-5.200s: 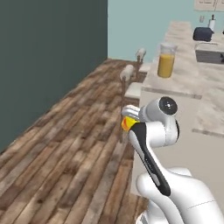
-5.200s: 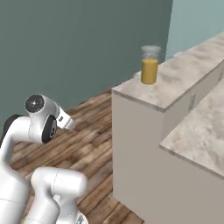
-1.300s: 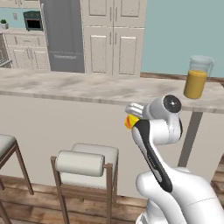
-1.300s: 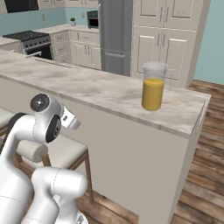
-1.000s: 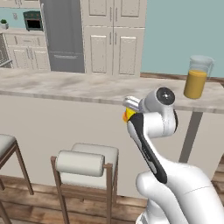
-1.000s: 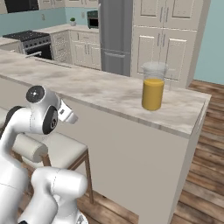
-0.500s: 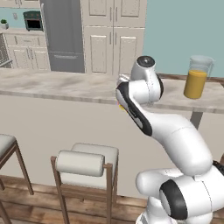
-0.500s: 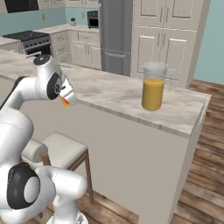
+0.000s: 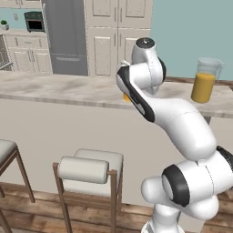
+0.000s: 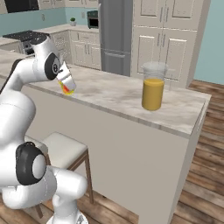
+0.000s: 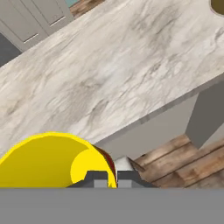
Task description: Place the pitcher and cup on the dining counter for serving.
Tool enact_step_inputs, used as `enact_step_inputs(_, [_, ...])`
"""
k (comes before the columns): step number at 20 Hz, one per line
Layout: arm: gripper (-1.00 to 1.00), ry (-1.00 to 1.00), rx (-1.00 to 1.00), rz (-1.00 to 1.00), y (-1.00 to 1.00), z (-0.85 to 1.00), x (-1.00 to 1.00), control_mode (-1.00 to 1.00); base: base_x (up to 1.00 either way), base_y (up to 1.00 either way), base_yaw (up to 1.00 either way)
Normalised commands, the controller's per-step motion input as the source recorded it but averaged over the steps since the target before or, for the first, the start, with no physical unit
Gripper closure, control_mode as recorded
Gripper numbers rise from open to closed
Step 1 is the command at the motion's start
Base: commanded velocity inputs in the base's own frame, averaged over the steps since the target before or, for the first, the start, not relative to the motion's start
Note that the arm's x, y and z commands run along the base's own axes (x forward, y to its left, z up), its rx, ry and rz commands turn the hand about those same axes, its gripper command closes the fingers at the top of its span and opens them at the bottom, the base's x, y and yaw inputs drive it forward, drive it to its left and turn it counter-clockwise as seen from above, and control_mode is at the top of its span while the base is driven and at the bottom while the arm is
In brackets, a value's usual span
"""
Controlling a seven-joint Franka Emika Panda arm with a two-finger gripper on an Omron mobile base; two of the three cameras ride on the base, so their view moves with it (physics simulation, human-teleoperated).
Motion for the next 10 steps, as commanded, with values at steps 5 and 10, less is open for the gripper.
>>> enact_step_inputs(5, [1.0,-0.16,-0.01,0.0,-0.02,0.0,0.68,-1.0,0.0,0.0,0.0])
enact_step_inputs(10, [1.0,0.0,0.0,0.0,-0.14,0.0,0.92,-1.0,0.0,0.0,0.0])
